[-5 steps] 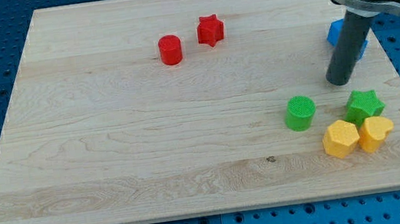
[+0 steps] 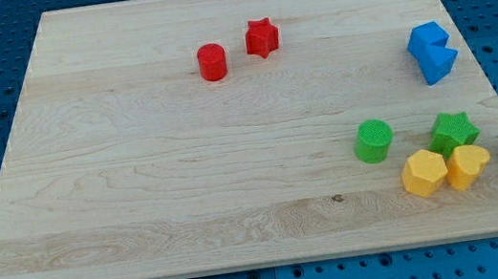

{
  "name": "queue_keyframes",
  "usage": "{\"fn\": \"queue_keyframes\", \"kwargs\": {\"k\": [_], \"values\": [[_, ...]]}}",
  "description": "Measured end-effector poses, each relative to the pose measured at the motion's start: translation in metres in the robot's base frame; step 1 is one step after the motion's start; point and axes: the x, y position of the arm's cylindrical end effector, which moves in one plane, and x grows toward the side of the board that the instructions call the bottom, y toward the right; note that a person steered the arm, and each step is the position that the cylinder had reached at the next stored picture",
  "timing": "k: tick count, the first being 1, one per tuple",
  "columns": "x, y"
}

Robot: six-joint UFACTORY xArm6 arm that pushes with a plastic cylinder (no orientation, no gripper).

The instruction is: Slide the yellow heart towards the center right

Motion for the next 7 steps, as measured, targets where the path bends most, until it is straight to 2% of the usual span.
{"fn": "queue_keyframes", "kwargs": {"k": [5,7], "values": [[0.013,-0.129],[0.011,-0.153]]}}
